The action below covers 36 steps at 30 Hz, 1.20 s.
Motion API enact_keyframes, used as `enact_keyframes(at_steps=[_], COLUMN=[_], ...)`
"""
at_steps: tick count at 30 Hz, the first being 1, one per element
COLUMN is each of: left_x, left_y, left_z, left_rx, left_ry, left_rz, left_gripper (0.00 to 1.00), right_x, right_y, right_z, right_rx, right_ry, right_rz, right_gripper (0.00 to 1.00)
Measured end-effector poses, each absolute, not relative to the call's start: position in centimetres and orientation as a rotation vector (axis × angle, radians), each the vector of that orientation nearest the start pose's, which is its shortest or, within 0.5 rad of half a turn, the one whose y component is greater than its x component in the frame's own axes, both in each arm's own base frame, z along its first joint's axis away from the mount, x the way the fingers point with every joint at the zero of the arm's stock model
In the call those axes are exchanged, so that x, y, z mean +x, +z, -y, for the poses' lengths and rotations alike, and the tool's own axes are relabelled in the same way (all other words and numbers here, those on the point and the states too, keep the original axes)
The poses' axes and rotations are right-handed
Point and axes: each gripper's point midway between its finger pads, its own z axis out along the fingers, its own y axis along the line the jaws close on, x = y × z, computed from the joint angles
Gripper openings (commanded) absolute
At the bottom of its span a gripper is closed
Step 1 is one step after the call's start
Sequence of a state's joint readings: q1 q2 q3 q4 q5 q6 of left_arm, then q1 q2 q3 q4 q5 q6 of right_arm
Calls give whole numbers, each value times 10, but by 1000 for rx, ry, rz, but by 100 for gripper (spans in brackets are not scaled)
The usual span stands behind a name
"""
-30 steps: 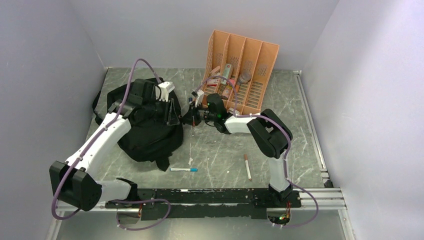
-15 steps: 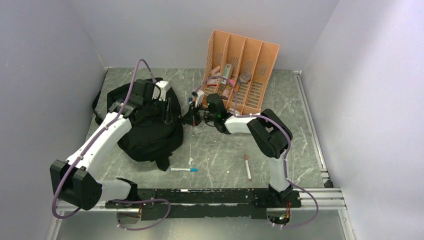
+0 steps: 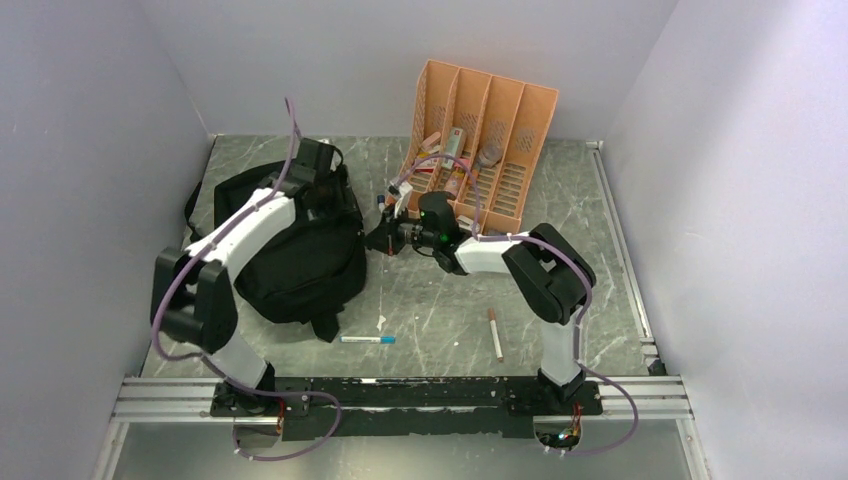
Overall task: Pack the student bag
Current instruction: Zip the student bag at the center of the board, then unzip the student bag at the center of the board.
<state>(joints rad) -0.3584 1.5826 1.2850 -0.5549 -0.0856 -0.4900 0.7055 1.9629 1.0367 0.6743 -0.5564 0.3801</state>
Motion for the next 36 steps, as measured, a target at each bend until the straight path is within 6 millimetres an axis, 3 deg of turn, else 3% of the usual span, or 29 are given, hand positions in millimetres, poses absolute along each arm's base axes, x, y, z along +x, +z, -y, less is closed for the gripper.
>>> enact_keyframes(at_steps=[6,9,14,20,23,25,31,36], left_x=[403,402,373,342,331,325,311,303], left_y=[102,95,113,178,197,194,152,145], left_z=[165,168,155,139,140,143,152,168], left_rx=[-292,-320,-343,-306,-218,-154,14,159], left_ry=[-326,-350,-373,-434,-484,-503,-497,-486], left_rz=[-2506,-2517,-2456,-2260,-2190,-2191,-2313,-2325], left_gripper=[57,57,61,62,60,59,61,60], right_x=[329,339,347,348,350,350,353,353], right_y=[135,136,134,129,127,125,128,127], right_z=[-415,-415,-414,-413,-415,-415,-418,-418], right_rx=[-729,-723,-724,-724,-725,-725,-726,-726], right_ry=[1216,1164,1099,1084,1084,1083,1084,1083], right_rz=[-1763,-1784,-1804,-1822,-1826,-1833,-1835,-1839], right_gripper=[0,0,0,0,0,0,0,0])
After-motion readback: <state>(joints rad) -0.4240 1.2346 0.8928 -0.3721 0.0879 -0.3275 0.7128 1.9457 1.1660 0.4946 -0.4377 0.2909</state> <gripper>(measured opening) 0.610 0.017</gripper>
